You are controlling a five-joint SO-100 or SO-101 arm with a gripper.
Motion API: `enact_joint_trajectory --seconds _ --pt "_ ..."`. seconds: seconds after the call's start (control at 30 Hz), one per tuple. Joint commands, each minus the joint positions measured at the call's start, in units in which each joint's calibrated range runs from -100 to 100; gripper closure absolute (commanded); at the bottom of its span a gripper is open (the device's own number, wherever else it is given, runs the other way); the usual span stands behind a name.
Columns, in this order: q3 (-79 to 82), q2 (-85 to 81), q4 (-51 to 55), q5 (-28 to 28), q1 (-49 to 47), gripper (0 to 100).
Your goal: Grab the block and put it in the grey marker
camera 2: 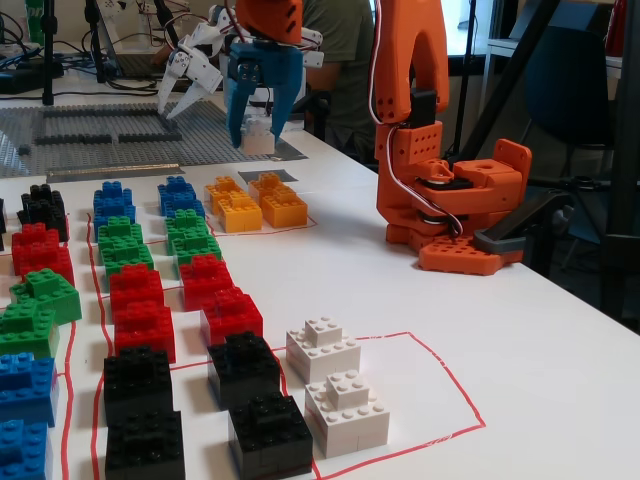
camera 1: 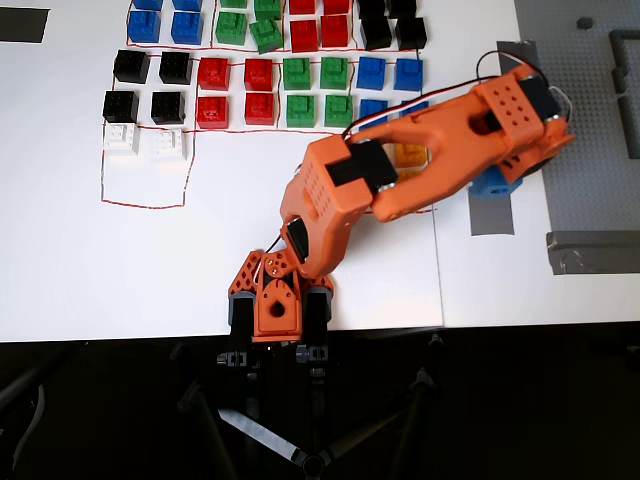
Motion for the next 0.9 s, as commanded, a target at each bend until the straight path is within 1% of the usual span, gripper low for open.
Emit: enact_joint_trajectory --seconds 0.0,0.13,0.5,0.87 --pt "-6.3 -1.3 -3.6 2.1 4.6 100" --pt "-9.0 2.8 -5.9 3.0 7.1 100" --pt "-18.4 12.0 -5.9 2.8 7.3 100" --pt "-22.3 14.8 -2.1 5.0 10.2 100"
